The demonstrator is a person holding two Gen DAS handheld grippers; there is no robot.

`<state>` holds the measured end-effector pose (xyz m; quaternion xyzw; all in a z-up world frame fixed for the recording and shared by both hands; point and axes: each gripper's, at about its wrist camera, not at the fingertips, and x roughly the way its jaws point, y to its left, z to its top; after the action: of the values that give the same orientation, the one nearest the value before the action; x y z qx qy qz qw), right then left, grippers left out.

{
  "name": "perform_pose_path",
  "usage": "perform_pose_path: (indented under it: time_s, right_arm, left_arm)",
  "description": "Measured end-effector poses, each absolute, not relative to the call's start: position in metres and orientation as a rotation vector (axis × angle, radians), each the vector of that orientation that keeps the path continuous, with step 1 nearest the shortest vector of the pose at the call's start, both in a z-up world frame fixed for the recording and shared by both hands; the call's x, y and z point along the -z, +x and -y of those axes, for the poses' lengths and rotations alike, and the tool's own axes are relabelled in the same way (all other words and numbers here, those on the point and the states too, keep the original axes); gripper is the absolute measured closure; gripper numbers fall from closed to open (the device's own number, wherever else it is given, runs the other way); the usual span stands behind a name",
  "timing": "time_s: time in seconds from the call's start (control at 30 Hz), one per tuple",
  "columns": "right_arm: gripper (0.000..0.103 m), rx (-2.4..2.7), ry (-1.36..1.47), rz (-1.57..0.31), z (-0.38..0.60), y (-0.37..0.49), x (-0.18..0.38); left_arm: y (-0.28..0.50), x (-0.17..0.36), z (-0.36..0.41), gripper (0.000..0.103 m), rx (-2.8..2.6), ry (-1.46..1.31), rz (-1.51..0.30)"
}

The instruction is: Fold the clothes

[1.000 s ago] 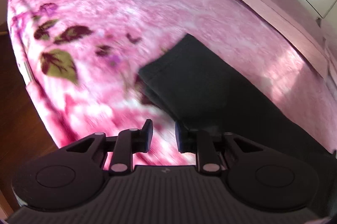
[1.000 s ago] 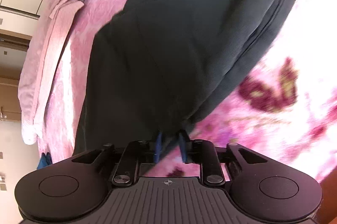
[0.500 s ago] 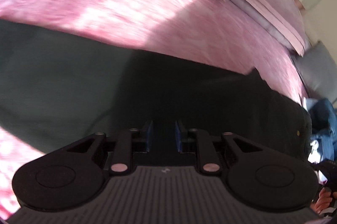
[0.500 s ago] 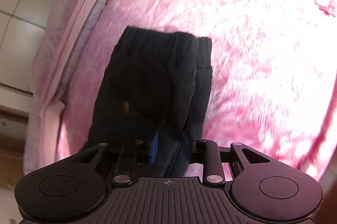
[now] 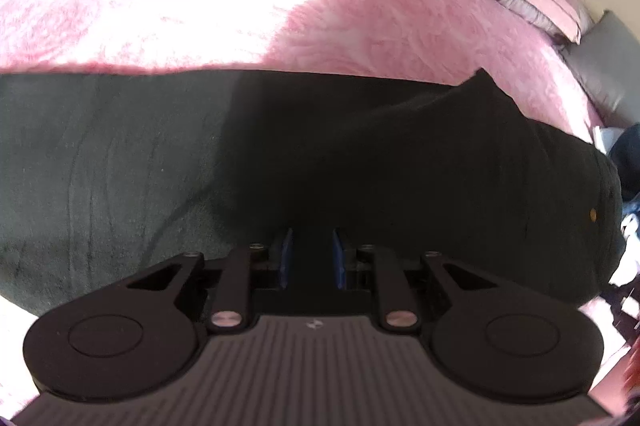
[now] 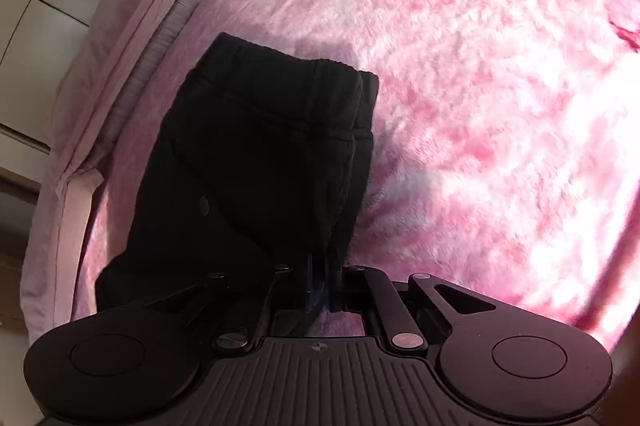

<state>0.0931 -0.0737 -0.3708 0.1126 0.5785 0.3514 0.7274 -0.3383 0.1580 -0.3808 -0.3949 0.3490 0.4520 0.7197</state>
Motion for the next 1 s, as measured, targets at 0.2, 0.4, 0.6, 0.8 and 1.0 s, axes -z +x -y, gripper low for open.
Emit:
perform_pose_path:
  time_s: [0.2,0.4,0.6,0.8,1.0]
  right_arm:
    - [0.052,-0.786,0.308,-1.209,0.075,0.115,0.344]
    - [0.072,-0.707,0.304,-1.217,0.066,0.151,0.365]
    - [0.06,-0.656,0.013,-1.015,0.033,0.127,0.319]
    - [0.06,-0.914,-0.206,-0.832,-0.037,0.108,0.303]
    - [0.06,-0.953,-0.46,-0.858,-0.079,0.106,0.369]
  left_arm:
    - [-0.336,0.379,-0.156,0.086,-0.995,-0.855,-0.783]
    - [-0.332,0.377,-0.161,0.086,-1.007,-0.854,-0.792]
    - [-0.32,0.363,-0.177,0.087,-0.989,-0.798,-0.755]
    - [-0.29,0.356,-0.2,0.089,-0.933,-0.696,-0.719]
    - [-0.257,0.397,-0.229,0.091,-0.951,-0.63,-0.829]
